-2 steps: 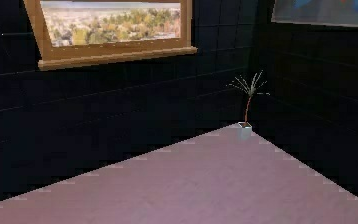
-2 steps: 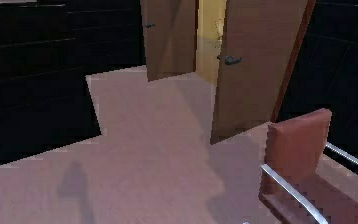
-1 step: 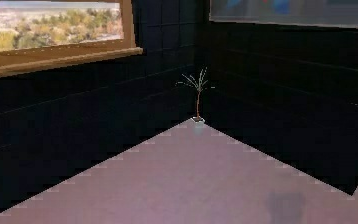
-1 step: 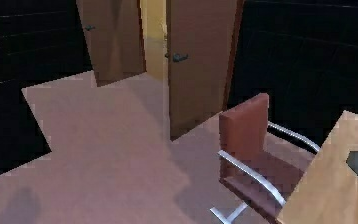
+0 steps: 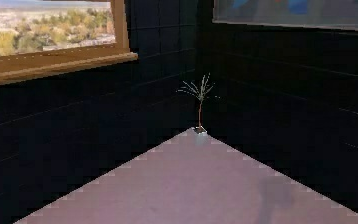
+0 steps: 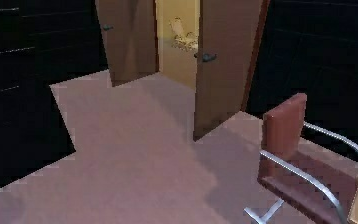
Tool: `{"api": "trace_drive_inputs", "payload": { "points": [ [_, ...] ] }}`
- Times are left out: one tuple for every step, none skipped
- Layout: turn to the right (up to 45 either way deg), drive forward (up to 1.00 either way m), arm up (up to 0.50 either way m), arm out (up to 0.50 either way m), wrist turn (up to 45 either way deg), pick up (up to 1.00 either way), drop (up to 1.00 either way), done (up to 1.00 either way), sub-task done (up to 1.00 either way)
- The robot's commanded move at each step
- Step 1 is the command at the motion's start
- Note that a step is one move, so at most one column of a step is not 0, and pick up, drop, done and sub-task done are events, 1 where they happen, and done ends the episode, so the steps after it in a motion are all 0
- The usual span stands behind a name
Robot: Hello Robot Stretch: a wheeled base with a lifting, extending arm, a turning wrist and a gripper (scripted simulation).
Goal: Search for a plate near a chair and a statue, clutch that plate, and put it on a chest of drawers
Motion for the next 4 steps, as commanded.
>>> {"api": "trace_drive_inputs", "payload": {
  "points": [
    [45.0, 0.0, 0.0, 0.0, 0.0, 0.0, 0.0, 0.0, 0.0],
    [36.0, 0.0, 0.0, 0.0, 0.0, 0.0, 0.0, 0.0, 0.0],
    [0.0, 0.1, 0.0, 0.0, 0.0, 0.0, 0.0, 0.0, 0.0],
    [-12.0, 0.0, 0.0, 0.0, 0.0, 0.0, 0.0, 0.0, 0.0]
  ]
}}
